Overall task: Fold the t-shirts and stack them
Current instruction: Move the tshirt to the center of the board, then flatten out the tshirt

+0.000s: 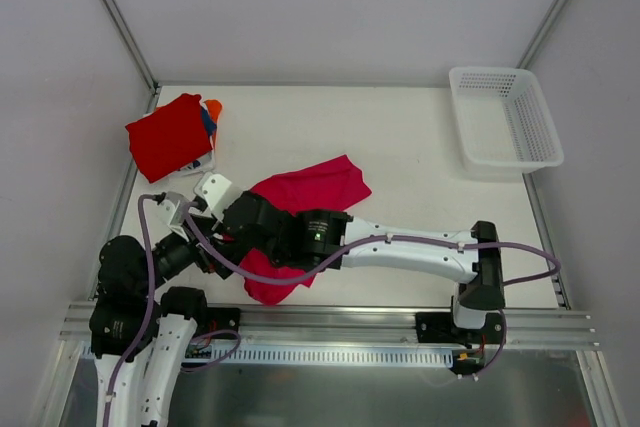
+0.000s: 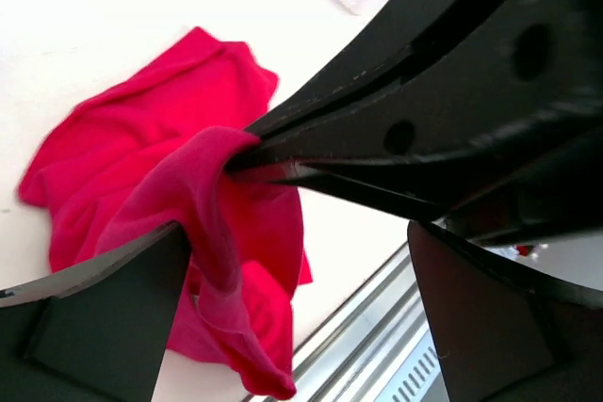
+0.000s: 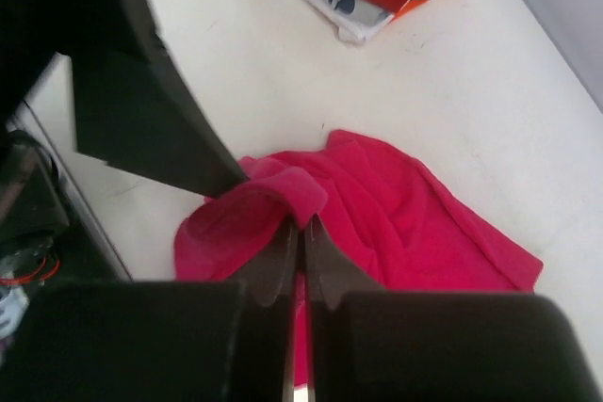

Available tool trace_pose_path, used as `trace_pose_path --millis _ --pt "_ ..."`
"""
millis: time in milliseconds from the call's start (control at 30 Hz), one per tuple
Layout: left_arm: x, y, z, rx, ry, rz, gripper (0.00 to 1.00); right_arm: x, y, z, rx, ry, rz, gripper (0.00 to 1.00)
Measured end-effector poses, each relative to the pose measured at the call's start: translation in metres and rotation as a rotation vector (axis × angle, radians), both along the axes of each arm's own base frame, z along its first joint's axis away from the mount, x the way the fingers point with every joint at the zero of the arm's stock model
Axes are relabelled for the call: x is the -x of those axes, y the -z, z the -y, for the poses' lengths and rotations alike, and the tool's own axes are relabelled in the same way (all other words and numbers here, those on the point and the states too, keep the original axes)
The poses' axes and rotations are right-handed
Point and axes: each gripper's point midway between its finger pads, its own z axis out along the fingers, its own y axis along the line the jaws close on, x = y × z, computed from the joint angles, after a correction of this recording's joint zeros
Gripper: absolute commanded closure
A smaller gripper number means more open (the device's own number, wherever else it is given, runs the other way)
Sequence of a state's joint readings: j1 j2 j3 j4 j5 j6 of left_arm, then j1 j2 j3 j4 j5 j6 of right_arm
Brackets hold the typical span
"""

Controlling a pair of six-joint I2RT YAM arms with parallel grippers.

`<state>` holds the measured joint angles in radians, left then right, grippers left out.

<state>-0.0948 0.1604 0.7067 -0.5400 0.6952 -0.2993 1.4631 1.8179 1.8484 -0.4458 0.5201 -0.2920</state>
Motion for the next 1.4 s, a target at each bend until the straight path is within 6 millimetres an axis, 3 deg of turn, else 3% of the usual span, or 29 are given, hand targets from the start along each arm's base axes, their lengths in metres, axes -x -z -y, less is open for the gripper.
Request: trace_pose_path --millis 100,200,300,400,500,667,767,833,900,1000,1167,1267,1400 --pt "0.004 -0.010 -0.008 -0.026 -0.046 0.020 0.01 -0.003 0.020 0.018 -0.012 0.048 0.001 1.00" --pt "0.013 -0.042 -0.012 -0.032 -0.070 0.117 0.01 -0.012 0.051 0.051 -0.007 0.147 -0.019 1.00" --pt "0.009 -0.082 -0.023 -0.014 -0.152 0.247 0.01 -0.026 0.085 0.100 0.083 0.237 -0.012 1.00" --pt "-0.011 -0.099 -0.037 -0.007 -0.257 0.273 0.01 -0.027 0.099 0.136 0.142 0.284 -0.014 1.00" --pt "-0.050 -0.090 -0.045 -0.009 -0.341 0.190 0.01 -0.011 0.083 0.146 0.080 0.281 -0.016 1.00" --pt "-0.138 -0.045 -0.034 -0.009 -0.348 -0.060 0.01 0.038 0.056 0.145 -0.041 0.233 -0.022 1.00" --pt "-0.193 0.001 -0.020 -0.004 -0.326 -0.235 0.01 0.059 0.060 0.155 -0.036 0.248 -0.021 1.00" --pt "-0.218 0.041 -0.005 -0.036 -0.315 -0.342 0.01 0.065 0.067 0.169 -0.017 0.288 -0.017 1.00" --pt "-0.230 0.080 0.028 -0.089 -0.251 -0.431 0.01 0.068 0.073 0.183 0.001 0.327 -0.015 1.00" --pt "-0.241 0.111 0.088 -0.164 -0.119 -0.485 0.01 0.070 0.082 0.204 0.016 0.390 -0.017 1.00" --pt "-0.263 0.128 0.169 -0.197 0.024 -0.457 0.01 0.072 0.094 0.231 0.039 0.473 -0.014 1.00" --pt "-0.268 0.143 0.189 -0.212 0.052 -0.467 0.01 0.079 0.101 0.240 0.051 0.499 -0.014 1.00" --pt "-0.276 0.168 0.196 -0.245 0.059 -0.489 0.01 0.091 0.119 0.245 0.090 0.528 0.001 1.00"
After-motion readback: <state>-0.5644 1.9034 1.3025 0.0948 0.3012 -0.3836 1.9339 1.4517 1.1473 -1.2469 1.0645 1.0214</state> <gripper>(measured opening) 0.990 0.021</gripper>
